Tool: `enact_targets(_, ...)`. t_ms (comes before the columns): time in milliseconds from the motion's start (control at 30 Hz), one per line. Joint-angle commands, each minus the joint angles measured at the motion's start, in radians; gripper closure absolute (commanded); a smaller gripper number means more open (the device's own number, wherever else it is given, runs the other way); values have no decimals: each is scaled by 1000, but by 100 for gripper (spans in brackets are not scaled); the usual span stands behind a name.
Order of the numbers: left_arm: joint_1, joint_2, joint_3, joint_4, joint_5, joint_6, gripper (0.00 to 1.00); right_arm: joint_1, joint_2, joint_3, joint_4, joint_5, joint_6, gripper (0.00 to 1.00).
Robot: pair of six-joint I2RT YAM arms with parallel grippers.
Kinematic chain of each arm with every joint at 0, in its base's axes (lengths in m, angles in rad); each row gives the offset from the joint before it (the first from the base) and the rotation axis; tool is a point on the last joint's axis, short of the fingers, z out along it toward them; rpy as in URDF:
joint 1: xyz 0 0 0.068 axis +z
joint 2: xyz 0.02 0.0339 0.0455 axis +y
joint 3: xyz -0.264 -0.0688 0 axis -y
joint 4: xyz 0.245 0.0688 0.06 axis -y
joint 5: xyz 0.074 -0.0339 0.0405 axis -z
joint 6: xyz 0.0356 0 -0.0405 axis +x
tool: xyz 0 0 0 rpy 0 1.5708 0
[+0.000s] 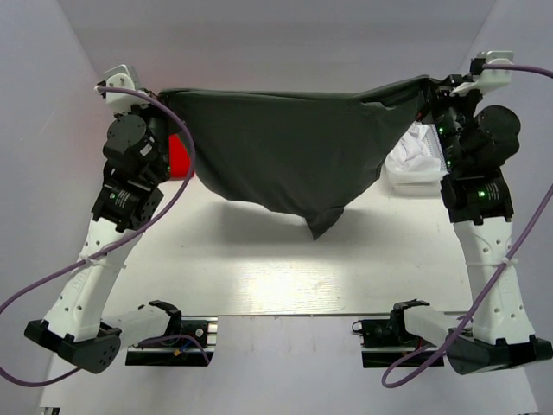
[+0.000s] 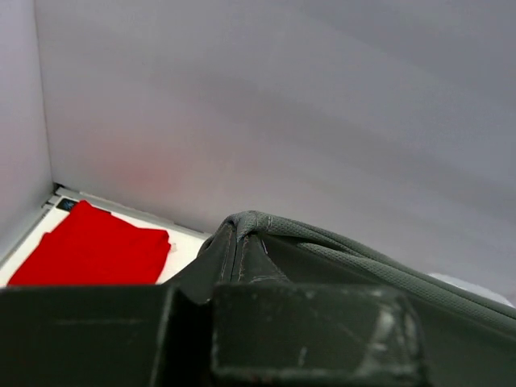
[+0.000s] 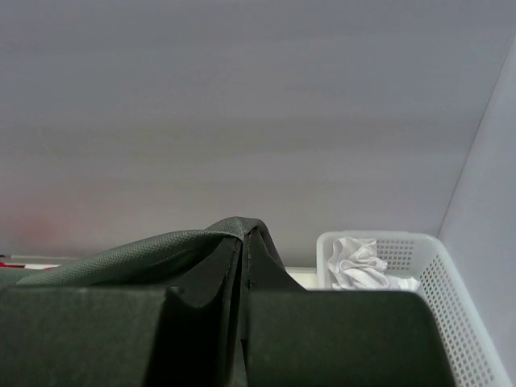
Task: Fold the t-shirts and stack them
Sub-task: Flatten out the tshirt
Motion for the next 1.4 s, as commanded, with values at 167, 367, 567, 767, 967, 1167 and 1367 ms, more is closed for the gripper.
enact_targets(167,6,90,69,102,-73,98,100,-5,125,101,144,3,-39,100)
enact_targets(367,6,249,172,114,-108,145,100,-7,243,167,224,29,-27,100)
enact_targets(567,35,463,406,74,-70,156,100,-12,387,269,353,23,-7,100)
enact_targets(767,75,659,676,41,-29,182,100,-12,590,542,367,12,-2,100)
enact_targets(967,95,685,766,41,5,202,100,-12,641,648,376,-2,1,100)
enact_targets(1167,95,563,648,68,28,202,100,-12,497,501,437,-17,4,100)
enact_targets(1367,95,426,553,59,69,170,100,-9,354,444,426,-34,-22,100)
